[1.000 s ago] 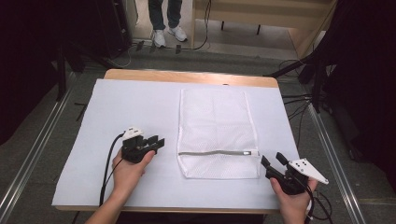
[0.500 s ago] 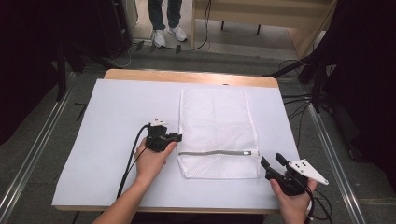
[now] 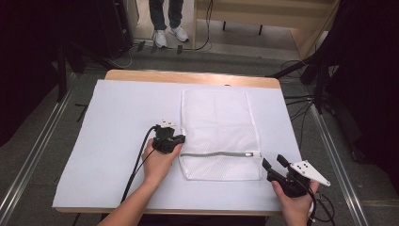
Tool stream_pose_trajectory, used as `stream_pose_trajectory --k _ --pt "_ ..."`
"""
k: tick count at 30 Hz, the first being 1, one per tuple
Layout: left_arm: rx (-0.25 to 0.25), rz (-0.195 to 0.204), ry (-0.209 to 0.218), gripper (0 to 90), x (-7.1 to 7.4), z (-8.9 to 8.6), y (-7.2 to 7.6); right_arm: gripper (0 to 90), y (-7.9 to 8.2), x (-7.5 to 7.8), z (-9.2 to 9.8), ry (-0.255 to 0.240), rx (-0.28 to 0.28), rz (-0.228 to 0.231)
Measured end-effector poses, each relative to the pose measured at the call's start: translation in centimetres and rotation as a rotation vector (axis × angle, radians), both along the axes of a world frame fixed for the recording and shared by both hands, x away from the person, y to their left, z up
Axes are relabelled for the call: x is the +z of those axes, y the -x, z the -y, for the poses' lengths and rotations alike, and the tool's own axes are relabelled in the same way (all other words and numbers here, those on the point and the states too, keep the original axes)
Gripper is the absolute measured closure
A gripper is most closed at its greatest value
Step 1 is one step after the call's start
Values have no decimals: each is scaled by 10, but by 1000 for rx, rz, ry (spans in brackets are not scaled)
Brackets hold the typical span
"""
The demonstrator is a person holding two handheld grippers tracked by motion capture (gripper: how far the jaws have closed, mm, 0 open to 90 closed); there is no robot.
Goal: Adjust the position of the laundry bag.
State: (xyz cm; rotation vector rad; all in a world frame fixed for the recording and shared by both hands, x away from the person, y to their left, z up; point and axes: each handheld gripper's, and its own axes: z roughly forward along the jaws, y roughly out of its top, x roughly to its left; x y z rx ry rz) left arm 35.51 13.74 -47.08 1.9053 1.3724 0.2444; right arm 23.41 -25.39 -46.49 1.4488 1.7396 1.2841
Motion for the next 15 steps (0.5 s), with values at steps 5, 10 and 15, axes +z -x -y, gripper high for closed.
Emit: stream_pose_trajectory --k 5,10,15 --pt "-11 2 -10 900 1 -5 1 388 1 -1 -1 3 10 2" --pt "1 2 12 900 4 -16 3 388 0 -1 -1 1 8 -3" --pt "-5 2 44 900 10 -34 8 388 0 -1 -4 5 12 -1"
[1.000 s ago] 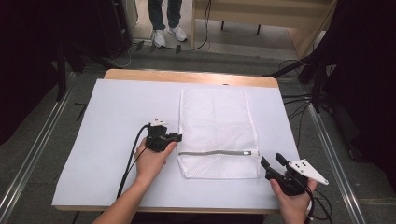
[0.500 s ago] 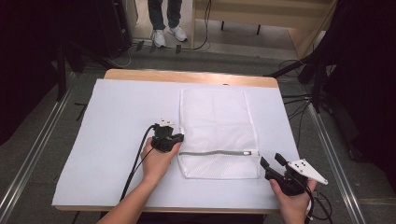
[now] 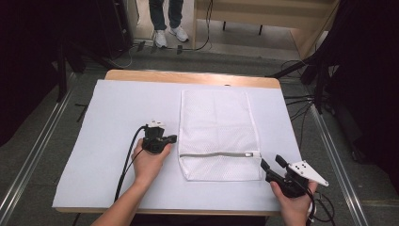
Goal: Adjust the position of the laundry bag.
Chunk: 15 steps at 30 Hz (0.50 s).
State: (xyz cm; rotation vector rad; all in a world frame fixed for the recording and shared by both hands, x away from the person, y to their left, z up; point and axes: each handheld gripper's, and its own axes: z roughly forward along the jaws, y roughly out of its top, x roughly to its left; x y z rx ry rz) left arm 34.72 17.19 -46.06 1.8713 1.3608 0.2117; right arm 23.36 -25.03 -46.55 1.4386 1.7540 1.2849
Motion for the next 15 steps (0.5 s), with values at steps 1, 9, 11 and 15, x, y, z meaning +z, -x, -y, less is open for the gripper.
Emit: stream_pose_trajectory --k 1,9,11,15 --pt "0 0 0 900 0 0 0 388 0 0 -1 0 -2 0" --pt "56 -29 116 900 -4 -5 -7 388 -1 0 -3 3 3 0" --pt "48 -53 114 804 -6 0 -13 388 -1 0 -2 3 6 1" --pt "43 -68 105 753 -9 7 -15 388 -1 -1 0 0 6 0"
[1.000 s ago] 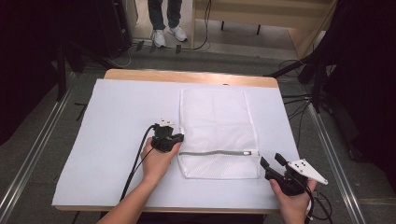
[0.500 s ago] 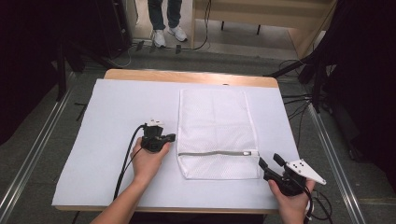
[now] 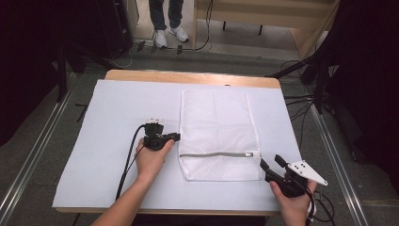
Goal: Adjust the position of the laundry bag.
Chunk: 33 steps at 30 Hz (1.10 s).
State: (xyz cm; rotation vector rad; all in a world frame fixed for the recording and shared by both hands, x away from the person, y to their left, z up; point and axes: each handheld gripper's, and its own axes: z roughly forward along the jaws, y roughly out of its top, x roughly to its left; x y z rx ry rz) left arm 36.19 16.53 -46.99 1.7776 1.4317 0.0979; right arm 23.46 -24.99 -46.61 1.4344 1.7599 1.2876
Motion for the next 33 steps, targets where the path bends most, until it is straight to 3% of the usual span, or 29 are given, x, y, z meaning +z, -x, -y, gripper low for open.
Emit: stream_pose_trajectory --k 7,10,11,12,13,16,17,18,22,28,32,33 --pt "-1 -29 -9 688 1 8 -3 387 2 1 3 -10 -2 2" --pt "2 -52 12 665 1 10 -3 387 1 1 3 -10 -2 4" --pt "0 -74 41 657 1 12 -2 387 1 1 3 -6 1 5" --pt "0 -74 41 656 1 12 -2 387 1 1 3 -6 1 5" --pt "-4 -61 3 658 2 15 0 387 1 1 2 -7 1 2" --pt "7 -56 -28 762 2 17 0 387 0 0 1 -5 2 0" --pt "8 -42 -80 825 2 17 0 386 0 0 0 -2 5 0" --pt "-10 -42 -69 897 1 16 -1 387 0 0 -1 -3 5 -1" --pt "-31 -30 -71 900 1 14 0 386 1 0 -1 -1 8 0" --pt "-58 -25 -64 900 2 1 4 386 1 -1 1 -3 4 2" --pt "-60 -36 -60 900 2 -20 10 386 1 0 -2 -1 8 -1" --pt "-62 -39 -58 900 2 -32 14 386 1 0 -2 3 10 1"
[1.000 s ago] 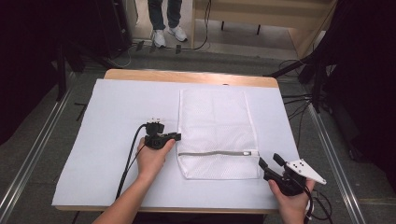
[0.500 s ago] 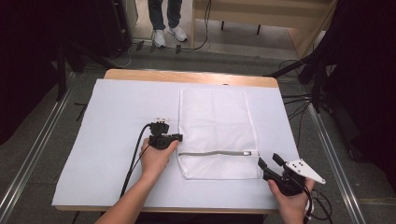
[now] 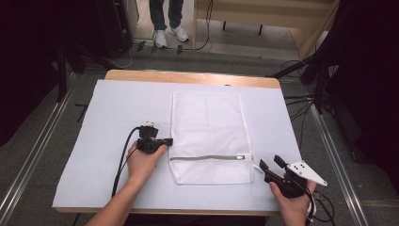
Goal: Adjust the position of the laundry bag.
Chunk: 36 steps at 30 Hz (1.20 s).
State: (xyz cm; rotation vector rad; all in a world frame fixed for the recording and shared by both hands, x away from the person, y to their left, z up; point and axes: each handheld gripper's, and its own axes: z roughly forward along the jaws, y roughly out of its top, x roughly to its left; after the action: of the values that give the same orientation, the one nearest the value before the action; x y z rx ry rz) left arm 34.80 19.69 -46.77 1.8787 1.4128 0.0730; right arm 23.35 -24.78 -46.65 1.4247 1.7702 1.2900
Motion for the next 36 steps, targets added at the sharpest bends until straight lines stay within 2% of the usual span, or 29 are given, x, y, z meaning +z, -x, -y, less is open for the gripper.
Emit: stream_pose_trajectory --k 1,2,3,4,5,6,7,10,14,17,19,23,24,25,28,29,30,31,32,33,34,36 --pt "0 0 0 900 0 0 0 386 0 0 -1 1 1 0" --pt "3 3 -4 900 1 -12 4 386 1 0 -2 -2 2 -4" --pt "3 3 -4 900 1 -12 4 386 0 0 -2 4 4 0" --pt "14 7 -9 900 1 -24 7 386 0 0 -2 5 4 -2" --pt "14 7 -9 900 1 -24 7 386 0 0 -3 3 4 -4" --pt "33 8 -1 900 1 -36 10 386 0 0 -4 5 4 -4" --pt "33 8 -1 900 1 -36 10 386 0 0 -5 4 4 -7" --pt "64 8 10 900 1 -56 14 386 0 -1 -7 7 9 -9" --pt "79 7 10 900 2 -71 19 385 0 -1 -10 12 14 -7" --pt "96 11 17 900 1 -77 21 379 0 -1 -11 14 7 1" --pt "90 12 13 900 1 -77 22 381 0 -1 -11 15 1 6" --pt "86 35 6 877 1 -75 24 393 0 0 -10 0 -10 -4" --pt "84 53 -4 877 2 -75 25 393 0 0 -11 -1 -10 -4" --pt "80 67 -3 665 3 -74 26 380 1 1 -12 8 -7 -1" --pt "83 156 -94 409 12 -73 42 374 3 4 -14 -6 -9 -8" --pt "83 156 -94 355 12 -73 42 375 3 5 -15 -18 -2 -13" --pt "93 184 -91 302 19 -74 51 371 3 5 -17 -26 15 -20" --pt "93 184 -91 254 19 -74 51 371 3 5 -17 -26 15 -20" --pt "109 225 -94 234 27 -74 60 367 4 7 -22 -20 27 -27" --pt "109 225 -94 222 27 -74 60 366 4 8 -25 -19 31 -29" --pt "99 273 -117 209 34 -73 70 367 5 9 -27 -23 36 -31" --pt "82 294 -93 215 36 -73 79 370 6 11 -32 -28 45 -32"
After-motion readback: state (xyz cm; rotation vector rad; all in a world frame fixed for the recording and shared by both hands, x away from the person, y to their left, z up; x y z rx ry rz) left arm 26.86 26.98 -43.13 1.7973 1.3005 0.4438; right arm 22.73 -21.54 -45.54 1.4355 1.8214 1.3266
